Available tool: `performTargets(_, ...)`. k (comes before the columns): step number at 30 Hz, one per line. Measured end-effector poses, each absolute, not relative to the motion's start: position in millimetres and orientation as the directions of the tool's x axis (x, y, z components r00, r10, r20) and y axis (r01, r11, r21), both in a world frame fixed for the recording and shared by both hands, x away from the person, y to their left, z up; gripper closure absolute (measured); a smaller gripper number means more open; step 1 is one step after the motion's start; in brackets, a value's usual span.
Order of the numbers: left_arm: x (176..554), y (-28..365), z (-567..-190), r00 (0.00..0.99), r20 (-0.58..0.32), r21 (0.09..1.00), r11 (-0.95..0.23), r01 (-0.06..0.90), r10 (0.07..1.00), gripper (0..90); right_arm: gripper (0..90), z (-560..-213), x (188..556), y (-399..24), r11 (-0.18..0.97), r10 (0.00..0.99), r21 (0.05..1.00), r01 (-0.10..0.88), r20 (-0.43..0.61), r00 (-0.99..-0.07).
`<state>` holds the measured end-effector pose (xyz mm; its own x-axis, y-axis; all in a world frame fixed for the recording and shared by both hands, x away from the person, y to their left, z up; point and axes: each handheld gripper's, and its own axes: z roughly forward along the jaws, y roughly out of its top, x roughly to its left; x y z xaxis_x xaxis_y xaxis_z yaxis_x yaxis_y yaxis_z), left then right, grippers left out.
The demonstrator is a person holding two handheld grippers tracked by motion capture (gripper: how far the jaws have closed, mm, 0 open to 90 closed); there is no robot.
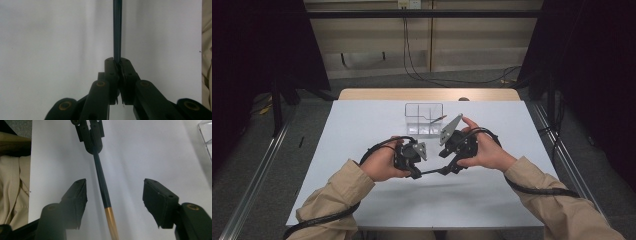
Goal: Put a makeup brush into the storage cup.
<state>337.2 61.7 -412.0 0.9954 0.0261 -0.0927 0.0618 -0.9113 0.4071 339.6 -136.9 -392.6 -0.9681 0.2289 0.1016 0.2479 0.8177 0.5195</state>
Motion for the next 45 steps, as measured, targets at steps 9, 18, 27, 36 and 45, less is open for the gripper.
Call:
performTargets(9, 338, 66, -410, 0.995, -0.091, 0.417, -0.905, 0.082, 0.047, 86.0, 15.3, -397, 342, -146, 0.796, 0.250, 0.546, 0.261, 0.095, -0.964)
performTargets(18, 339, 72, -410, 0.990, -0.113, 0.446, -0.886, 0.125, 0.083, 86.1, 13.0, -399, 344, -162, 0.736, 0.303, 0.604, 0.306, 0.110, -0.946)
performTargets(27, 336, 77, -412, 0.988, -0.116, 0.478, -0.867, 0.142, 0.098, 86.0, 12.3, -405, 342, -170, 0.695, 0.325, 0.640, 0.328, 0.127, -0.937)
performTargets(36, 336, 79, -414, 0.987, -0.120, 0.493, -0.857, 0.151, 0.105, 86.0, 11.5, -408, 339, -179, 0.567, 0.345, 0.752, 0.337, 0.154, -0.926)
performTargets(45, 335, 81, -416, 0.986, -0.120, 0.517, -0.840, 0.164, 0.118, 86.1, 10.4, -412, 335, -190, 0.397, 0.384, 0.856, 0.332, 0.174, -0.907)
